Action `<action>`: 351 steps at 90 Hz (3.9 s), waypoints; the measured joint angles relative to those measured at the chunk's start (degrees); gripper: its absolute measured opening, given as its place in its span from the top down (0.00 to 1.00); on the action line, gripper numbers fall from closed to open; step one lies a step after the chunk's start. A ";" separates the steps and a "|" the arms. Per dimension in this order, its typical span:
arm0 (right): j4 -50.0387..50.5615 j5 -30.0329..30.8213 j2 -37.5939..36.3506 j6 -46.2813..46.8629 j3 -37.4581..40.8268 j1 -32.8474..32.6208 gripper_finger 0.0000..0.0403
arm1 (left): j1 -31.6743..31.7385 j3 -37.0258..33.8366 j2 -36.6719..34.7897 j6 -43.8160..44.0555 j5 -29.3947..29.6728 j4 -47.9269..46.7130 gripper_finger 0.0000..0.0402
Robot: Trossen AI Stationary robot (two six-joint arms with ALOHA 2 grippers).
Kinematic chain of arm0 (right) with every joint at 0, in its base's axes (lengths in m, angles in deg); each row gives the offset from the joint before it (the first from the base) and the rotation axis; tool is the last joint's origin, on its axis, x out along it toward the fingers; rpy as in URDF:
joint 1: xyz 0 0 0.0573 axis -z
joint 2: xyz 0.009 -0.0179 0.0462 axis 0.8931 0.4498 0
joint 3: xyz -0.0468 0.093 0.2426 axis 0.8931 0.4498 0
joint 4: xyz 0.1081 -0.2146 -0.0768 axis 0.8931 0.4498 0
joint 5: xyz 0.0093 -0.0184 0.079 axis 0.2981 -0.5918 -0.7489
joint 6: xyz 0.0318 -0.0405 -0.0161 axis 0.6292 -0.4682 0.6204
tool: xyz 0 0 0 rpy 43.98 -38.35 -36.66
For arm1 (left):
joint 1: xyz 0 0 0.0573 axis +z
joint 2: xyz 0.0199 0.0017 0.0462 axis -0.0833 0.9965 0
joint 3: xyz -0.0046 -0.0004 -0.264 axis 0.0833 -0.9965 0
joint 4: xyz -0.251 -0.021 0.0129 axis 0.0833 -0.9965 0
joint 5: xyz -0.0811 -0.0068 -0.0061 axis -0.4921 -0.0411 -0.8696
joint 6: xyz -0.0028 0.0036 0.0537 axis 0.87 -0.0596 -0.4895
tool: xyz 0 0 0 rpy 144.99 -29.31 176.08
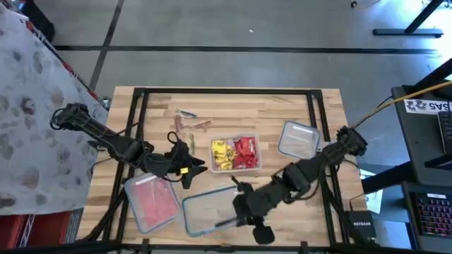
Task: Sort candy
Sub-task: Close the rectangular transparent bin
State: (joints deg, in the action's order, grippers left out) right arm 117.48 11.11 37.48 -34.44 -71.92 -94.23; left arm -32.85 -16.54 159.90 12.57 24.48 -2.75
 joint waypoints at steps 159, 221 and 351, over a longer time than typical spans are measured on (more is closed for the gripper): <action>28.66 -12.43 -0.07 -36.35 0.07 49.96 0.99 | 11.00 -0.11 -9.72 4.73 1.18 -29.15 0.66; 33.19 -17.59 9.04 -42.16 0.07 59.69 0.99 | 30.52 -0.11 -9.49 -8.76 -7.06 -20.57 0.66; -2.76 -23.44 -22.67 -19.75 50.27 71.46 0.99 | 35.10 -0.15 -9.46 -11.44 -12.65 -17.86 0.66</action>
State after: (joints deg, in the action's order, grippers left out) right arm 114.72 -12.33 14.80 -54.18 -21.65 -22.77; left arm 2.25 -16.69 150.43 1.13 11.83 -20.60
